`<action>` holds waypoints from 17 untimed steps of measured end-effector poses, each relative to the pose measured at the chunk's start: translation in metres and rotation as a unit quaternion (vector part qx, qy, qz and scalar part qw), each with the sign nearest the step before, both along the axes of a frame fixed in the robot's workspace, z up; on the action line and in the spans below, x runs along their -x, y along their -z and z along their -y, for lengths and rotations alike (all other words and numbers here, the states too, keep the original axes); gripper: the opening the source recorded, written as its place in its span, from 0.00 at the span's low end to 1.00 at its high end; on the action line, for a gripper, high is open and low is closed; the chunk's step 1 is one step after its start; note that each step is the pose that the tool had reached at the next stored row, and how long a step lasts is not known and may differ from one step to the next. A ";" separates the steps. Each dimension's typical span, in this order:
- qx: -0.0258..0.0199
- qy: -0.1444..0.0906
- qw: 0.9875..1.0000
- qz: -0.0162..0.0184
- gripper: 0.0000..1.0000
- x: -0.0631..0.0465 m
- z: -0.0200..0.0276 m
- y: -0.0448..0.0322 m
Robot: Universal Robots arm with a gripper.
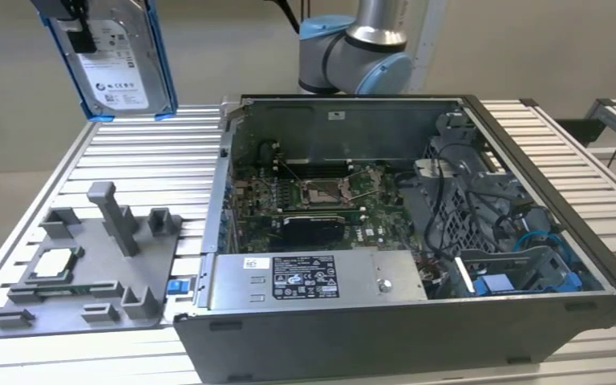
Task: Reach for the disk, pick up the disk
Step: 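Pick up the disk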
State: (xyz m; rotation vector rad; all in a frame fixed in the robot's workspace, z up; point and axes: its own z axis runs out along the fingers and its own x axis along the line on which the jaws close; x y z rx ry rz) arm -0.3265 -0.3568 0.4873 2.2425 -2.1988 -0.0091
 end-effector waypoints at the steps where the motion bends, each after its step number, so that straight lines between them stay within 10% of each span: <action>1: 0.000 0.000 1.000 0.000 0.00 -0.001 0.0000 0.0000; 17: 0.000 0.000 1.000 0.000 0.00 -0.033 0.0000 0.0000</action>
